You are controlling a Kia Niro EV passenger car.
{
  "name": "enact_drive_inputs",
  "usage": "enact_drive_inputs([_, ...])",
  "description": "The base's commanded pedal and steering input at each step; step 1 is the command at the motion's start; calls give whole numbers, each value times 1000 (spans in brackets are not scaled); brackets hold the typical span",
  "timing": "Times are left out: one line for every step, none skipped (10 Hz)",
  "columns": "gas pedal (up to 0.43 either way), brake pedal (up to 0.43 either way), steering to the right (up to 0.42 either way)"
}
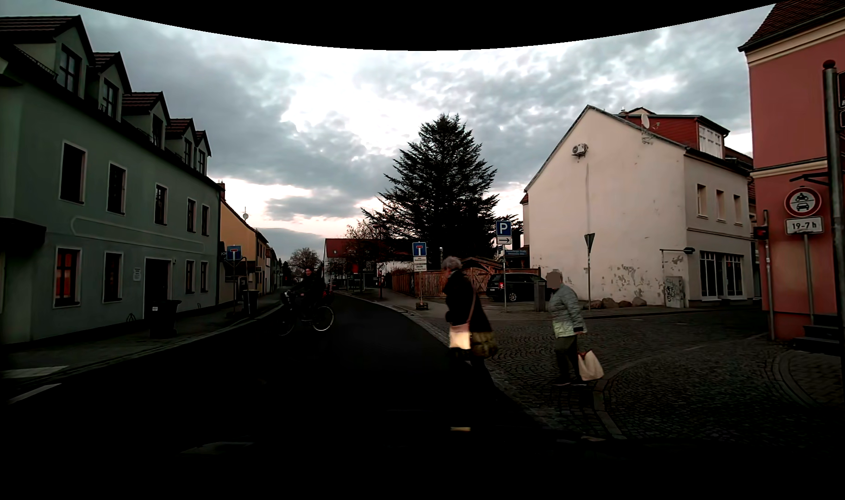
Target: Follow the waypoints while adhering to traffic rules and regulations
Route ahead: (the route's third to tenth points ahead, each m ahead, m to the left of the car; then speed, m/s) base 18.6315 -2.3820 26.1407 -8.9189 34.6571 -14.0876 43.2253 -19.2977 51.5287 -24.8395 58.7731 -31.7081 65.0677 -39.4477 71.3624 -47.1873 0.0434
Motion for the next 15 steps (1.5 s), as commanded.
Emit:
enact_drive_inputs([0,341,-757])
enact_drive_inputs([0,409,-757])
enact_drive_inputs([0,457,-757])
enact_drive_inputs([0,488,-757])
enact_drive_inputs([0,506,-758])
enact_drive_inputs([0,506,-757])
enact_drive_inputs([0,506,-757])
enact_drive_inputs([0,494,-757])
enact_drive_inputs([0,482,-757])
enact_drive_inputs([0,427,-757])
enact_drive_inputs([0,317,-757])
enact_drive_inputs([0,280,-757])
enact_drive_inputs([0,268,-757])
enact_drive_inputs([0,226,-758])
enact_drive_inputs([0,79,-757])
